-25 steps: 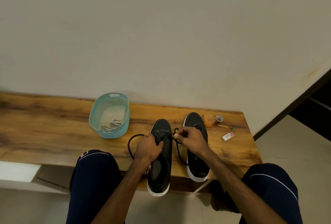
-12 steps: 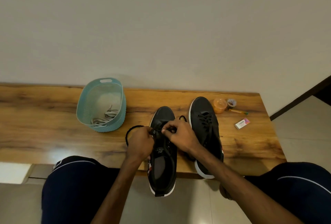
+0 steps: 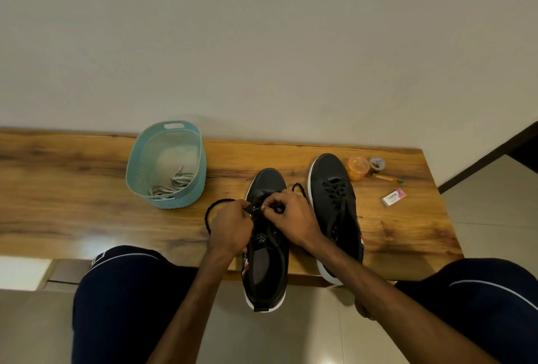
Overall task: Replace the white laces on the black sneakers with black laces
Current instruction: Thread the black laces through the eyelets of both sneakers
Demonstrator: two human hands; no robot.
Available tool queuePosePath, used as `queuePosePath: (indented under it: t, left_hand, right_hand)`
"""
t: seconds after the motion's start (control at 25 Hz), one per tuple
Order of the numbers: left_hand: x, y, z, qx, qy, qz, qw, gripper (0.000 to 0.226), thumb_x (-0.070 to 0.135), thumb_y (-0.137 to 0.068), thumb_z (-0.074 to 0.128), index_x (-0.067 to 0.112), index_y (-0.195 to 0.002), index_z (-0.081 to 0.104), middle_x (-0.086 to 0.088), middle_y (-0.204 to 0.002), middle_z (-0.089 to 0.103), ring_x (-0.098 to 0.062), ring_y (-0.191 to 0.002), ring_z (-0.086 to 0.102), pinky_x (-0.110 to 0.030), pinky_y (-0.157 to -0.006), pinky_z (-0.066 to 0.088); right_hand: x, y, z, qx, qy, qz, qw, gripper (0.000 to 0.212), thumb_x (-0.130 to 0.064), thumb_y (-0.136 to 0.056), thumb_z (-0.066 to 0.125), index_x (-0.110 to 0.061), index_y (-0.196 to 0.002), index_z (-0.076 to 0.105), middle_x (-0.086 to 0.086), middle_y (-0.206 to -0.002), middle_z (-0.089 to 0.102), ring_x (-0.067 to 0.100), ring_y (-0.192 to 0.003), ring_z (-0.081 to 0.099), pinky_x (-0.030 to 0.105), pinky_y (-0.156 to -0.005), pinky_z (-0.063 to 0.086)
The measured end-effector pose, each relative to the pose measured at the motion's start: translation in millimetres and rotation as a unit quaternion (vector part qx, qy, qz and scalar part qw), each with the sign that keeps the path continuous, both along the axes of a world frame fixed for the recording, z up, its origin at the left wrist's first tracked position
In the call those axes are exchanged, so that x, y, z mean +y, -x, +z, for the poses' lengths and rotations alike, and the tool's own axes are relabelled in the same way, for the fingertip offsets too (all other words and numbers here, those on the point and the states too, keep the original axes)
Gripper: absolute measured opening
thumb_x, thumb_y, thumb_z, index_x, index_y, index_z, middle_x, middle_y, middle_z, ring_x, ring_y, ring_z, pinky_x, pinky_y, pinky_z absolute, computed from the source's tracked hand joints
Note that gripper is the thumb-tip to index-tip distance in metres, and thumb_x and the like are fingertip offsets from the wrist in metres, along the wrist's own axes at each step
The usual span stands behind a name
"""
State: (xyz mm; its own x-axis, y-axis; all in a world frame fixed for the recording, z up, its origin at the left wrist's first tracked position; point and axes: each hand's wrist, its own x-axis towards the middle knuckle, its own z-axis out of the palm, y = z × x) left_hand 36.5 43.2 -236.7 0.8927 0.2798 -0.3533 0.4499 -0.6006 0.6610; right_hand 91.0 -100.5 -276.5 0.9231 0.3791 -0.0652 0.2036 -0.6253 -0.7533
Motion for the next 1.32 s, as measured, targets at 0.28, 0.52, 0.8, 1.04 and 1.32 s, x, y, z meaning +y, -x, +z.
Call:
queuePosePath:
  t: [0.28, 0.52, 0.8, 1.04, 1.32]
  left_hand:
    - [0, 0, -5, -0.012, -0.005, 0.010, 1.000, 0.032, 0.009, -0.099, 0.040, 0.012, -0.122, 0.062, -0.004, -0.084, 0.069, -0.020, -0.052, 0.068, -0.033, -0.046, 0.057]
    - [-4, -1, -16, -0.061, -0.008, 0.063, 0.996, 0.013, 0.023, -0.099, 0.055, 0.020, -0.104, 0.067, 0.008, -0.087, 0.065, -0.020, -0.067, 0.068, -0.044, -0.064, 0.060]
    - [-12, -3, -23, -0.085, -0.019, 0.119, 0.989, 0.008, 0.019, -0.097, 0.053, 0.019, -0.095, 0.060, 0.002, -0.092, 0.068, -0.023, -0.081, 0.067, -0.043, -0.071, 0.057]
    - [-8, -7, -8, -0.099, 0.356, 0.363, 0.855, 0.020, 0.023, -0.105, 0.038, 0.019, -0.094, 0.055, -0.006, -0.102, 0.069, -0.022, -0.094, 0.066, -0.044, -0.079, 0.057]
    - [-16, 1, -20, -0.151, -0.033, 0.175, 0.972, 0.030, 0.049, -0.095, 0.053, 0.022, -0.106, 0.058, 0.005, -0.099, 0.065, -0.019, -0.092, 0.062, -0.034, -0.071, 0.044]
  right_hand:
    - [3, 4, -1, -0.016, 0.011, -0.008, 1.000, 0.012, -0.035, -0.091, 0.065, -0.028, -0.097, 0.071, -0.012, -0.090, 0.055, 0.005, -0.085, 0.054, 0.032, -0.074, 0.050]
    - [2, 4, 0, 0.002, 0.014, 0.006, 1.000, 0.016, -0.031, -0.095, 0.063, -0.021, -0.101, 0.073, -0.007, -0.092, 0.057, 0.008, -0.088, 0.054, 0.030, -0.076, 0.046]
    - [2, 7, 1, 0.080, 0.006, 0.009, 0.997, 0.037, -0.052, -0.089, 0.065, -0.017, -0.102, 0.069, -0.001, -0.101, 0.055, 0.015, -0.098, 0.053, 0.033, -0.086, 0.047]
    - [-3, 20, 2, 0.001, 0.049, -0.055, 0.997, 0.046, -0.050, -0.087, 0.065, -0.027, -0.125, 0.052, -0.004, -0.126, 0.044, 0.015, -0.121, 0.038, 0.034, -0.099, 0.040]
    - [4, 53, 3, -0.008, 0.075, -0.083, 0.994, 0.039, -0.068, -0.091, 0.043, -0.033, -0.077, 0.050, -0.014, -0.087, 0.048, 0.007, -0.087, 0.050, 0.037, -0.080, 0.044]
